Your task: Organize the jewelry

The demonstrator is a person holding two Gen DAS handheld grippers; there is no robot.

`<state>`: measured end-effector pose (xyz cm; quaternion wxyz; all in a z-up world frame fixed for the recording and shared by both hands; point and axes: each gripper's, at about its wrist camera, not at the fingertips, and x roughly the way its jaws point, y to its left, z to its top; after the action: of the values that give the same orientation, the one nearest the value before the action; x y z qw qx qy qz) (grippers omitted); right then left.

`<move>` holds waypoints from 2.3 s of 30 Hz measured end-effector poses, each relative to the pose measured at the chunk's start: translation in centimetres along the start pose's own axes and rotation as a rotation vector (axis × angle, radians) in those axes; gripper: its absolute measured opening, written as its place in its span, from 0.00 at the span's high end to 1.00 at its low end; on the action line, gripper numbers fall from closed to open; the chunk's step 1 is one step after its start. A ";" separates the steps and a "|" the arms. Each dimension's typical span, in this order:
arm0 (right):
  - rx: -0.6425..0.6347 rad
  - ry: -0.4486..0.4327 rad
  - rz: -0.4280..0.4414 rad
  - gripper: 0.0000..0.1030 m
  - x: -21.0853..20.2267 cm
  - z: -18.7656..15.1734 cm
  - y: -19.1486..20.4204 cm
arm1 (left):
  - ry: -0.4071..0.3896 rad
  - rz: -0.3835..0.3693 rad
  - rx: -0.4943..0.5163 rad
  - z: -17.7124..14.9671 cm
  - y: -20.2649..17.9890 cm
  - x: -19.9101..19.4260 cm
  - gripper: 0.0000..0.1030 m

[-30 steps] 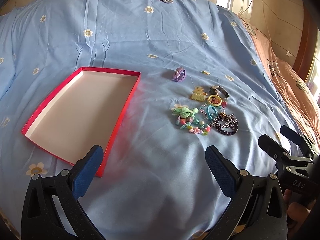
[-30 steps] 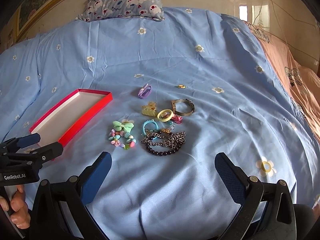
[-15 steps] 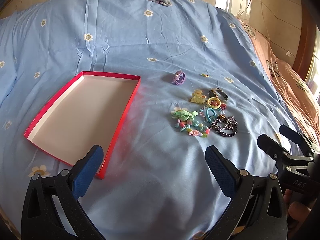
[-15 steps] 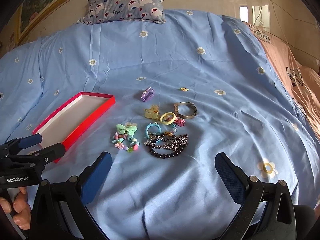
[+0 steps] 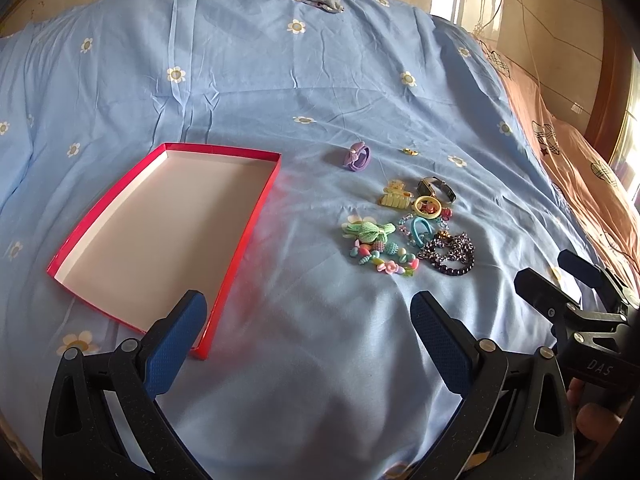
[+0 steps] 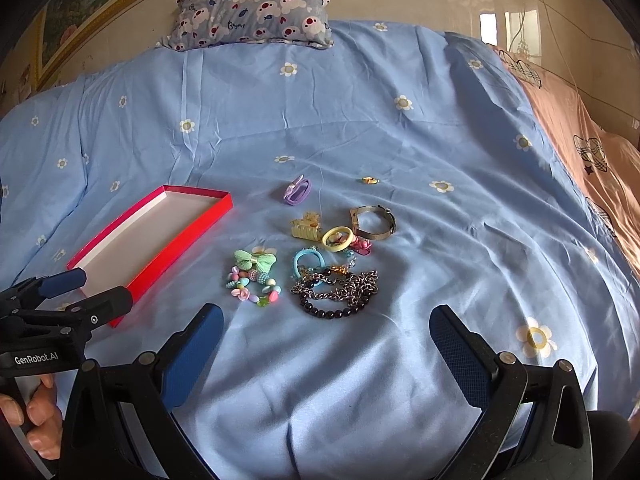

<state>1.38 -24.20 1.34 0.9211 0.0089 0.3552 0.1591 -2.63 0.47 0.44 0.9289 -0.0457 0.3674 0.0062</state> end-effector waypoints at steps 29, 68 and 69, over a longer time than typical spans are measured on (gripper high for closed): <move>0.049 0.023 0.015 0.00 1.3 0.2 -1.8 | 0.082 -0.048 -0.013 1.0 0.4 3.1 0.01; 0.053 0.311 0.110 0.60 13.3 2.0 -2.8 | 0.301 -0.242 0.088 6.4 -2.9 16.7 0.43; 0.048 0.314 0.109 0.61 13.5 2.0 -2.7 | 0.304 -0.252 0.083 6.5 -2.8 16.9 0.46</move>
<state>12.85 -22.51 -6.35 0.8438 0.0251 0.4975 0.1998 14.26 -2.11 -6.20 0.8574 -0.0534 0.4946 -0.1321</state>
